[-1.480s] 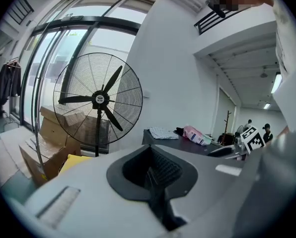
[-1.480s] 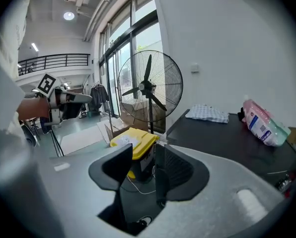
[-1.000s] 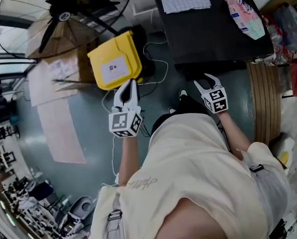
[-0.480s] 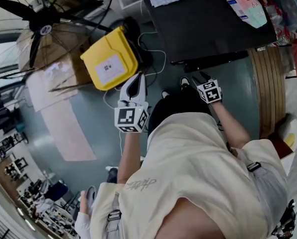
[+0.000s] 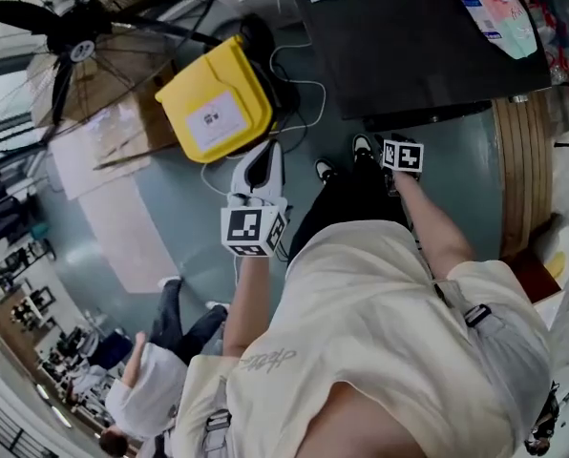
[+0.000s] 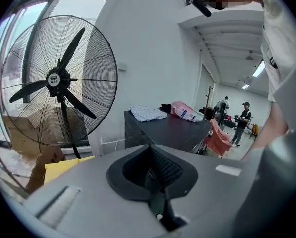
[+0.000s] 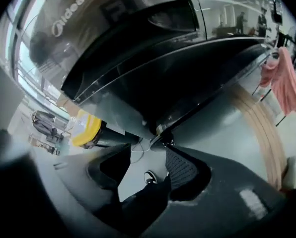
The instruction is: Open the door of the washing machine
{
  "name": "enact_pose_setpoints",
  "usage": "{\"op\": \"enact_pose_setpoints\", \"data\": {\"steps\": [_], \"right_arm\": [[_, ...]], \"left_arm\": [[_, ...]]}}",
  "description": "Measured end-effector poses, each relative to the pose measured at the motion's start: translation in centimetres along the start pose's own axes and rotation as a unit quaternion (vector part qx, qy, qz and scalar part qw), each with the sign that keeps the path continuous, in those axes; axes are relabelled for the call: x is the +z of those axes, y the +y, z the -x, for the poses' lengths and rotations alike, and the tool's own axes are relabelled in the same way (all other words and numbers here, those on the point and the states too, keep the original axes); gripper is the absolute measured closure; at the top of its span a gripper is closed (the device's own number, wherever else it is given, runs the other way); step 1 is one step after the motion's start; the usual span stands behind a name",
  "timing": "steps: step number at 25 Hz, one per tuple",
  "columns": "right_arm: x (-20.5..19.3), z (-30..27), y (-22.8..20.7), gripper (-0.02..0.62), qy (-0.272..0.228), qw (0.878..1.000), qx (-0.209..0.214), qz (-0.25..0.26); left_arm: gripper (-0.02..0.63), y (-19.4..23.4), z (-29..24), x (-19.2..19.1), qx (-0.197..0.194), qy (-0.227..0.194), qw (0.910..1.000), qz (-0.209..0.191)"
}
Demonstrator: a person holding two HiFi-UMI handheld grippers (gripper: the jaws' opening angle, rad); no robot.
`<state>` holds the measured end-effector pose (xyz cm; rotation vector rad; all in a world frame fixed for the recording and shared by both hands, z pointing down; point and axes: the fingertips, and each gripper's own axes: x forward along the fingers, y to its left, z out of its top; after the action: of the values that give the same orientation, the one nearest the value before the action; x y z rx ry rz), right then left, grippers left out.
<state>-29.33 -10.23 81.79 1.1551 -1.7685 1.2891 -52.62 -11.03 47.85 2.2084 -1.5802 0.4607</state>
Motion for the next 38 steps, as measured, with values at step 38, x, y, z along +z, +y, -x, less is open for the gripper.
{"op": "enact_pose_setpoints", "data": {"steps": [38], "right_arm": [[-1.0, -4.1, -3.0, 0.383, 0.015, 0.984, -0.073, -0.159]], "left_arm": [[0.592, 3.2, 3.0, -2.6, 0.018, 0.025, 0.9995, 0.003]]}}
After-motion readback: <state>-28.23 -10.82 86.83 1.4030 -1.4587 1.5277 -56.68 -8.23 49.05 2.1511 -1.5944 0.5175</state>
